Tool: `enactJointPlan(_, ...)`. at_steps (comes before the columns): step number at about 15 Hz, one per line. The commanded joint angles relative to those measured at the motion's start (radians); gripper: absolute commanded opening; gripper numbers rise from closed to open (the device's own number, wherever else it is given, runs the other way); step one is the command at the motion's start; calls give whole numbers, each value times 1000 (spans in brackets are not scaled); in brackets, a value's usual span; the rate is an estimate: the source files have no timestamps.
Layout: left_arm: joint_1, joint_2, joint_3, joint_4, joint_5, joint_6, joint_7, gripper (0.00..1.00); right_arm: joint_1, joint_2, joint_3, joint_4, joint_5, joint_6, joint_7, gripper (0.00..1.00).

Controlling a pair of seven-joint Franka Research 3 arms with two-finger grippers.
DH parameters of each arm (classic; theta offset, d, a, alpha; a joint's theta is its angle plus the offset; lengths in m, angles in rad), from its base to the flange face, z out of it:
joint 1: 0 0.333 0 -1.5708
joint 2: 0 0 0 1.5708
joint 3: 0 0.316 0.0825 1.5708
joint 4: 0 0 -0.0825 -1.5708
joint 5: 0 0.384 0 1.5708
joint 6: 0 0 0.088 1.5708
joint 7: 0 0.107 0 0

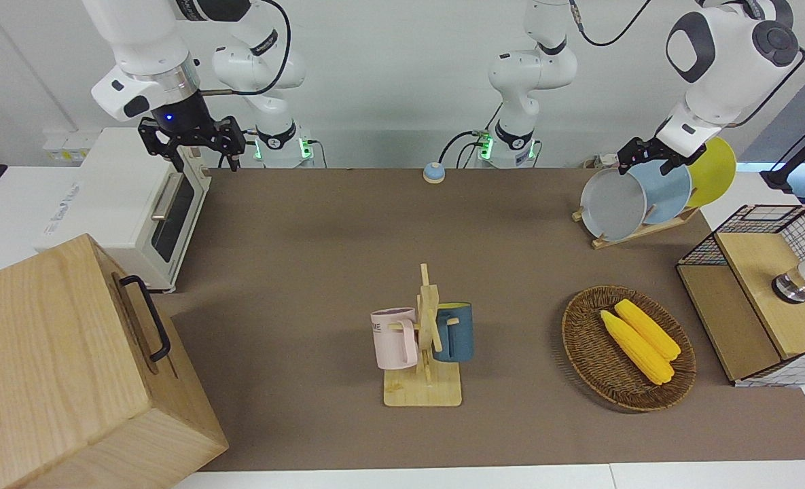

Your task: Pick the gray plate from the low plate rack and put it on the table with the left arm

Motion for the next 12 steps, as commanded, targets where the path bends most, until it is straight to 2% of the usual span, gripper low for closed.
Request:
enactJointPlan(1,29,-72,4,-149,40,125,11,995,7,0,-6,6,3,-1,4,983)
enactJointPlan(4,55,-80,4,-214,40,179,18,995,7,0,-6,6,3,-1,4,983)
enactJointPlan(8,73,-83,7,-247,40,198,54,995,7,0,-6,6,3,-1,4,983)
enactJointPlan(12,84,-84,10,-295,40,265,55,995,7,0,-6,6,3,-1,4,983)
